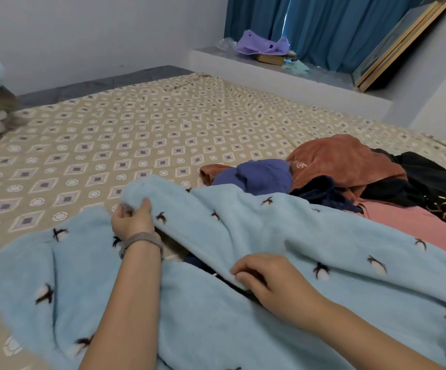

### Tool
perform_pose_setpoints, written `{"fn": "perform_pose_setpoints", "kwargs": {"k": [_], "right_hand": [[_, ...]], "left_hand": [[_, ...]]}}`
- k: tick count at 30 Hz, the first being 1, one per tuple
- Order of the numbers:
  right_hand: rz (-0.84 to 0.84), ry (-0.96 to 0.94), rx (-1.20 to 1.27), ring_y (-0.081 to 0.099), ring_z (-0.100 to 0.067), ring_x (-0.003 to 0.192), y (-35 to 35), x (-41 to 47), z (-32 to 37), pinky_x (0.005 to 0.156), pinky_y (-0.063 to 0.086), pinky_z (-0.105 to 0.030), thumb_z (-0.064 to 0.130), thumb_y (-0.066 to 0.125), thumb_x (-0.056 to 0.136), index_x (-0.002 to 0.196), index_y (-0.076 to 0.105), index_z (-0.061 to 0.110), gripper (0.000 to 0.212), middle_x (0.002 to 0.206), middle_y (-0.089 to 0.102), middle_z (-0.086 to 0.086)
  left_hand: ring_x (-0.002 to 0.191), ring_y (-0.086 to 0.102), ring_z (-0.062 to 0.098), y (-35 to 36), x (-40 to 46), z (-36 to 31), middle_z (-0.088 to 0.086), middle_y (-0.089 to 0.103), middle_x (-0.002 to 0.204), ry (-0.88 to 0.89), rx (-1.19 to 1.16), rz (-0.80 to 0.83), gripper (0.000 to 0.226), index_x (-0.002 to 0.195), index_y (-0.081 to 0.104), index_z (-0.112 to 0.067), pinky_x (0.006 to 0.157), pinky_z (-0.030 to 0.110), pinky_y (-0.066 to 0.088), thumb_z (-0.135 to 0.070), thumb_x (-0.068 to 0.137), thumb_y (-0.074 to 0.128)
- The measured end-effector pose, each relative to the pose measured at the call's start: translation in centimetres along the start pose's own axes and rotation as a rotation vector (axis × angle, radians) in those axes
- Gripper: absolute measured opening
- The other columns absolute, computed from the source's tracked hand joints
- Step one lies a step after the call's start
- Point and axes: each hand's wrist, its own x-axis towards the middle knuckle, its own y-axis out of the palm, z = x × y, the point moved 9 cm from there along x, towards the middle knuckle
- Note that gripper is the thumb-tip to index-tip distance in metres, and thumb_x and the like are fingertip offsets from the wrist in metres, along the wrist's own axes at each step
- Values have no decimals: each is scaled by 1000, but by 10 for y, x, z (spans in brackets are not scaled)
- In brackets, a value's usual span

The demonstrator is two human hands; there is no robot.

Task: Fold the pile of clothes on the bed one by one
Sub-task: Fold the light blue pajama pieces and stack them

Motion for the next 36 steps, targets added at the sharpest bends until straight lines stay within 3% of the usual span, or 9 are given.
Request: {"fn": "perform_pose_setpoints", "kwargs": {"k": [5,8,12,15,18,23,29,33,36], "right_hand": [[-118,81,151,61,8,100,-34,-30,-22,86,44,-7,13,58,96,114,69,25,24,109,67,21],[-357,150,148,64,4,88,-84,-71,-49,77,45,-7,2,65,89,95,70,31,30,94,69,22],[-595,355,99,62,0,78,-147,-139,-118,71,47,-12,6,69,87,85,66,32,26,86,69,17],[-684,567,47,58,-10,72,-180,-203,-182,74,50,-32,14,74,84,96,66,26,19,90,68,4],[-625,747,-131,58,-24,100,-199,-270,-237,86,42,-34,20,76,82,118,62,10,40,117,64,-7],[-207,1083,-308,46,-32,129,-195,-378,-304,104,37,-39,48,57,92,148,34,17,67,143,49,-11],[-56,1074,-317,39,-31,131,-184,-399,-319,102,30,-40,58,59,84,140,37,22,70,141,44,-4],[29,1072,-529,55,-27,115,-198,-380,-309,92,39,-34,24,58,89,109,54,19,21,123,59,-6],[-60,963,-536,60,-30,111,-237,-359,-305,85,46,-32,3,50,88,104,62,10,21,119,61,-14]], "left_hand": [[132,43,31,12,-25,-32,14,35,149,195,618,-12,60,143,39,-10,108,35,36,-14,86,60],[135,40,25,67,-85,-58,9,42,147,490,785,286,50,140,47,-12,110,32,31,-16,91,60],[105,63,11,138,-205,-38,-12,67,104,696,790,889,21,111,69,-16,98,27,45,-16,90,64],[112,57,10,162,-296,-4,-9,65,117,930,918,1157,31,119,66,-19,98,24,39,-31,91,64],[126,50,23,166,-363,42,2,59,133,1098,1026,1293,52,129,59,-19,106,40,38,-50,87,52],[149,12,19,132,-395,136,-5,18,160,1200,1618,1278,54,150,19,-42,118,51,7,-48,99,37],[112,55,27,156,-412,117,1,56,127,1176,1512,1115,36,128,56,-32,87,40,46,-42,98,38],[128,45,27,207,-424,122,3,43,145,1266,1568,1104,48,141,42,-24,95,42,42,-38,96,49],[142,30,25,229,-398,136,3,33,153,1189,1708,1099,74,149,28,-21,108,46,31,-47,88,61]]}}
